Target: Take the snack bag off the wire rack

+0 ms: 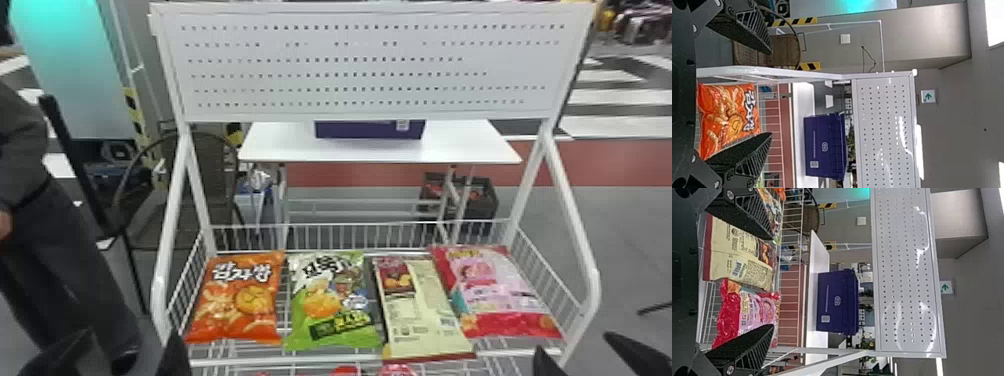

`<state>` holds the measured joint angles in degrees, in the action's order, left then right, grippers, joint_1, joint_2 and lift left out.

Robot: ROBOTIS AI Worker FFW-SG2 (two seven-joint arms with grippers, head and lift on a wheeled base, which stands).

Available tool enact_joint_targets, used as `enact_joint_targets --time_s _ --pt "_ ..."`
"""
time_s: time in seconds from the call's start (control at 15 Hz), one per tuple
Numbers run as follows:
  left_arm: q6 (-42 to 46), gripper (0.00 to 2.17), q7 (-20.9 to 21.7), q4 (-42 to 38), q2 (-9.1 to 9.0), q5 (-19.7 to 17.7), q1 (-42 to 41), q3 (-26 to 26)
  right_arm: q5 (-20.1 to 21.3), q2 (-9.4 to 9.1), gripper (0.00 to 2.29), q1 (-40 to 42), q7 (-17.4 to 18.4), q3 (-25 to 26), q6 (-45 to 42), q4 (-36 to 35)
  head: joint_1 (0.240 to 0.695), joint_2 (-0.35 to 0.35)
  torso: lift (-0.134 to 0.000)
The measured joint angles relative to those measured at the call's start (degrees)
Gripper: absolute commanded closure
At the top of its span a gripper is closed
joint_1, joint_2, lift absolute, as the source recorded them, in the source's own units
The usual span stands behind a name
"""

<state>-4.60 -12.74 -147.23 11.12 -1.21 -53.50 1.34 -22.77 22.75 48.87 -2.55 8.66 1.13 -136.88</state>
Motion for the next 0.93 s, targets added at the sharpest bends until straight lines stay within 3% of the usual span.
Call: enact_joint_targets --time_s 0.73,0.93 --pt "-0.11 0.16 0.00 0.00 0.02 -0.01 0.11 0.25 -0.06 0.10 0.10 -0.22 0.11 0.03 -0.34 0.08 0.499 0.000 0.000" --pt "0.04 0.16 0.07 -0.03 0.25 0.13 -0.26 0.59 -0.49 0.03 0.10 -6.17 0.79 -1.54 1.09 4.57 0.499 0.000 0.000"
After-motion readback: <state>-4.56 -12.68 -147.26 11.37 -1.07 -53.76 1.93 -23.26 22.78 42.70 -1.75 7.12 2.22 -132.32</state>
